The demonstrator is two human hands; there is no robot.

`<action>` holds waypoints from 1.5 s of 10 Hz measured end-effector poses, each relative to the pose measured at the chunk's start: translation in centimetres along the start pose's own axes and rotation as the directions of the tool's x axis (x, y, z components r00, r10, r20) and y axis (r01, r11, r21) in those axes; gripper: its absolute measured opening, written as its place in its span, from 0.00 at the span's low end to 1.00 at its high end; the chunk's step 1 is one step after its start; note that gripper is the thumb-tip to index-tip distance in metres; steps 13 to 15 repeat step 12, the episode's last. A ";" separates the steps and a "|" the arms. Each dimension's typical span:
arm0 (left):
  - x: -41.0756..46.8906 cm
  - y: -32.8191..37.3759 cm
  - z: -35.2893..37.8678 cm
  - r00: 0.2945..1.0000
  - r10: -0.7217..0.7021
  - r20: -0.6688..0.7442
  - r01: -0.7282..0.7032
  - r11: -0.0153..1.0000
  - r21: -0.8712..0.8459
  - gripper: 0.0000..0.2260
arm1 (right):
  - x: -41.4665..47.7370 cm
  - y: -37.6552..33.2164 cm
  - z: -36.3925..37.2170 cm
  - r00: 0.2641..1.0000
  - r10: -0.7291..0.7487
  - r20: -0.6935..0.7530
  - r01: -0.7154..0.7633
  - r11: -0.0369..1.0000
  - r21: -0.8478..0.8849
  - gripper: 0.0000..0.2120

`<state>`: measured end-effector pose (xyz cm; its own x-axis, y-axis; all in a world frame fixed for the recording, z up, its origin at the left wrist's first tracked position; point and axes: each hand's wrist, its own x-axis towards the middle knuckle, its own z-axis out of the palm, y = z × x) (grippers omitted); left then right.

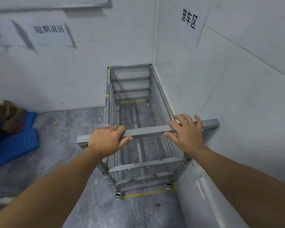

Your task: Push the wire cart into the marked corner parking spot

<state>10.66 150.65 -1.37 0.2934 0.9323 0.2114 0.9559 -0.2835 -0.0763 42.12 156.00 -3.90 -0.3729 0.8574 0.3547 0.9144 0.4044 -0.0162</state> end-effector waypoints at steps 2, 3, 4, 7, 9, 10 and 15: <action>1.9 -0.3 1.0 0.999 0.022 -0.034 -0.021 0.999 0.031 0.24 | 2.0 1.8 0.8 0.999 -0.049 0.007 0.049 0.999 0.008 0.29; 1.6 -0.1 1.0 0.999 0.015 -0.031 -0.014 0.999 0.029 0.24 | 1.8 1.6 0.9 0.999 -0.052 -0.016 0.052 0.999 0.007 0.26; 1.5 0.1 0.6 1.000 -0.020 0.001 0.020 1.000 0.010 0.22 | 1.6 1.5 0.6 0.999 -0.041 -0.007 0.042 0.999 0.013 0.26; 2.0 -0.2 0.6 0.994 -0.037 0.107 0.032 0.998 0.048 0.29 | 1.7 1.6 0.4 0.999 -0.051 -0.007 0.051 0.998 0.031 0.25; 1.8 0.8 -0.5 0.960 -0.115 0.256 0.102 0.993 0.065 0.29 | 1.9 1.2 -0.5 0.995 -0.021 0.095 0.019 1.000 0.018 0.27; 1.4 1.5 -0.6 0.943 -0.191 0.273 0.176 0.981 0.081 0.27 | 2.1 0.6 -1.4 0.968 0.022 0.250 -0.026 1.000 0.010 0.28; -0.3 3.7 -3.5 0.968 -0.175 0.179 0.183 0.983 -0.026 0.28 | 2.2 -1.9 -4.6 0.953 0.009 0.304 -0.049 0.991 0.123 0.27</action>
